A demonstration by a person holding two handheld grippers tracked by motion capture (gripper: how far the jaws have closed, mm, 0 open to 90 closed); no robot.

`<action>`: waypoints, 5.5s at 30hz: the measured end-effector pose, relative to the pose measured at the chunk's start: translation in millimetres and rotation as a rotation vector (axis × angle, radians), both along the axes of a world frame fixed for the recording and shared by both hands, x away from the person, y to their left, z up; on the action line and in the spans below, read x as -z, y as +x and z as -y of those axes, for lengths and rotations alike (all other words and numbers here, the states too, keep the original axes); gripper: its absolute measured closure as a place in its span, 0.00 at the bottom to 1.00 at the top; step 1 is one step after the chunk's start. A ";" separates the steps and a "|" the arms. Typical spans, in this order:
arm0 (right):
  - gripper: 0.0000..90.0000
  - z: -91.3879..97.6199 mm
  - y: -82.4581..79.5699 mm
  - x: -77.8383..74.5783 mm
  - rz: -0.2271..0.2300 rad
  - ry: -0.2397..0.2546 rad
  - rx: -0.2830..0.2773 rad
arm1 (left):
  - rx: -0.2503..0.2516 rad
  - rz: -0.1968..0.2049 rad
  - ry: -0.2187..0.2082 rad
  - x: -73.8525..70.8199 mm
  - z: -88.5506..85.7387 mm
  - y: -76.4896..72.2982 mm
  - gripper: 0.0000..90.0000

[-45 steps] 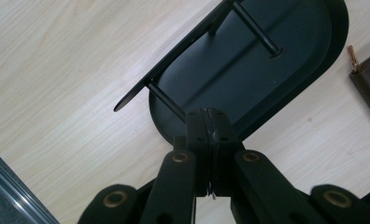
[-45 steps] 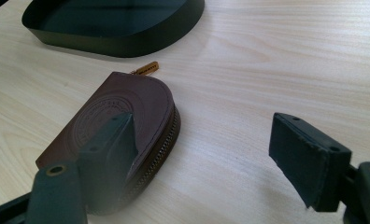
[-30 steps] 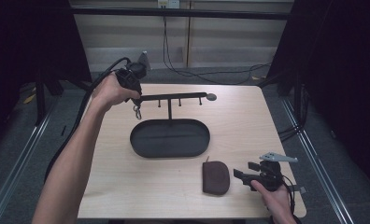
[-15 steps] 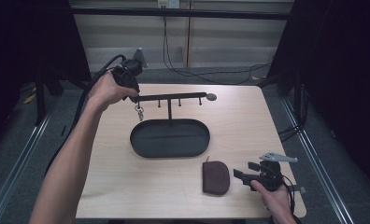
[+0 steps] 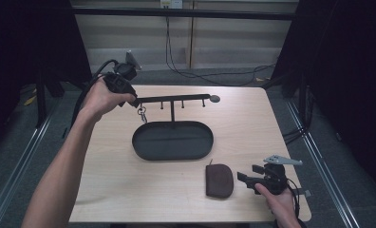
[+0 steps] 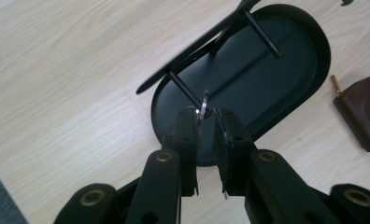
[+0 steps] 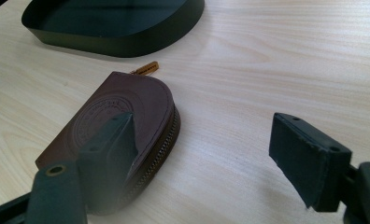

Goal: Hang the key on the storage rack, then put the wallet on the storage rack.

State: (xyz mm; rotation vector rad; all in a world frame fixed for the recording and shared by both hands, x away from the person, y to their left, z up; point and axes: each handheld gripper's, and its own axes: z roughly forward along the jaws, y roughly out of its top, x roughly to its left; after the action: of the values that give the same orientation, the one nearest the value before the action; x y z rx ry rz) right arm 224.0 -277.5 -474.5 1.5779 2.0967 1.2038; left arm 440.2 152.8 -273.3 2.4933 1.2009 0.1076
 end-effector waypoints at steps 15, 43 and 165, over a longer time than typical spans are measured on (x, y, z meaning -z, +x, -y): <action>0.25 -0.4 0.4 0.0 0.000 -0.005 -0.003 | -0.054 0.125 -0.143 22.4 -42.2 -44.6 0.56; 0.24 -1.6 4.8 0.5 -0.029 0.007 0.009 | -0.032 0.204 -0.303 119.0 -68.7 -111.6 0.24; 0.66 -85.9 105.6 -26.1 -0.667 -0.264 -0.295 | 0.024 0.196 -0.456 193.2 -97.2 -200.8 0.25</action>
State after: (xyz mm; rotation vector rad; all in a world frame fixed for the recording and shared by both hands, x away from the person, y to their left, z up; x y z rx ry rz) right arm 329.7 -191.6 -448.4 1.7423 2.8317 0.4455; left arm 239.4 250.0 -466.5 2.0474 0.9856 0.0611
